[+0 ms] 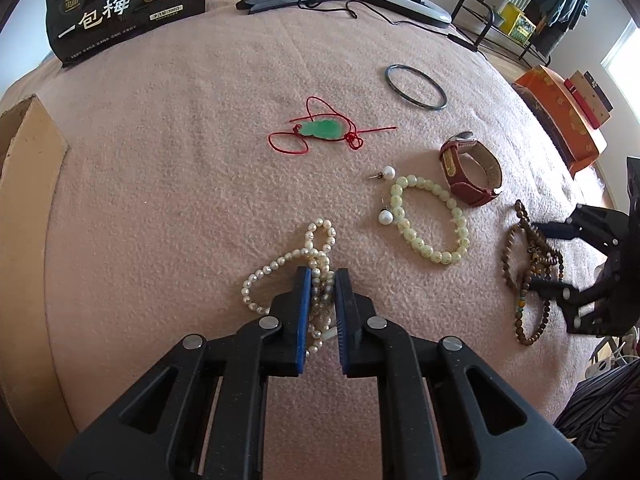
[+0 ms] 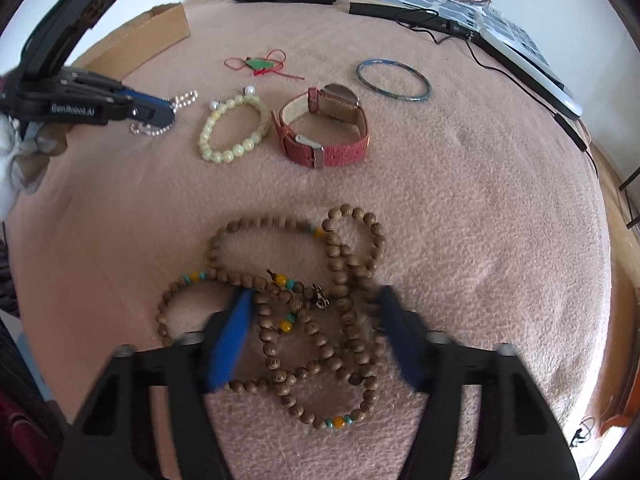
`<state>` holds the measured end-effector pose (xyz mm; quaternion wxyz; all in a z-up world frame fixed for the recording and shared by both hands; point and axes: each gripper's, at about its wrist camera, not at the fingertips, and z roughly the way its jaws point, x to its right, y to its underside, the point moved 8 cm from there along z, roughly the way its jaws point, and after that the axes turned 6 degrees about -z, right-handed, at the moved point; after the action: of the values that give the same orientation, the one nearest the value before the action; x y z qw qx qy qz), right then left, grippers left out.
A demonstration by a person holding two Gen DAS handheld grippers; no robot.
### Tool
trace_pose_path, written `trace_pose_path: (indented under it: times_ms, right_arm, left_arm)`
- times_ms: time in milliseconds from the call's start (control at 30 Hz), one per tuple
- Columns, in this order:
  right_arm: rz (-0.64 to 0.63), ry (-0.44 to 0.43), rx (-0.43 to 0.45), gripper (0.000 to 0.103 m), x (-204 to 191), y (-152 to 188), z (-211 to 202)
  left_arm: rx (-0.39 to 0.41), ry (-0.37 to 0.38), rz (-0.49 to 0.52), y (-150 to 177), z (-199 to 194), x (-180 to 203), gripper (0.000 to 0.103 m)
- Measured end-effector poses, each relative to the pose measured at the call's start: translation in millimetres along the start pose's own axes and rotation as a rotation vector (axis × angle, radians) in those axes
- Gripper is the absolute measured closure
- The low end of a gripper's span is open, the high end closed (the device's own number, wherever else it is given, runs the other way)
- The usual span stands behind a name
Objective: Organize jewelry
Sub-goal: 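Grasp the pearl necklace with the left tool while the right tool grasps the brown prayer beads, then lift the pearl necklace and prayer beads and carry both over the cardboard box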
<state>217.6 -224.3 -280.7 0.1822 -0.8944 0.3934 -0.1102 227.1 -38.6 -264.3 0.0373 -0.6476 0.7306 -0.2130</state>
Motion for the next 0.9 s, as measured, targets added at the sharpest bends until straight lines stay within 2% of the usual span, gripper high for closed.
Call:
trace_pose_path:
  times_ms: [33,67,167,467,533,700,900]
  right_arm:
    - [0.009,-0.004,0.0,0.068,1.4,-0.4,-0.1]
    - [0.025,-0.01,0.0,0.078,3.6,-2.0,-0.1]
    - [0.053,-0.019,-0.006,0.088,8.6,-4.0,1.1]
    - [0.063,0.017,-0.001,0.091,4.6,-2.5,-10.5]
    - [0.073,0.021,0.02,0.091,6.6,-6.5,-16.7]
    - [0.112,0.034,0.085,0.092,12.1,-15.8,-39.9]
    - [0.116,0.053,0.148,0.092,9.9,-25.6,-62.1]
  left_arm:
    - [0.0,0.003,-0.004,0.0,-0.1,-0.2,0.093]
    - [0.001,0.004,-0.006,0.2,-0.6,-0.3,0.094]
    - [0.006,0.006,-0.009,0.7,-3.6,-0.3,0.098]
    - [0.044,0.022,-0.02,-1.3,-21.8,3.1,0.099]
    - [0.057,0.027,-0.023,-3.2,-27.3,3.3,0.102]
    - [0.096,0.05,-0.045,-9.8,-45.8,4.9,0.102]
    - [0.14,0.051,-0.024,-14.7,-61.0,8.9,0.102]
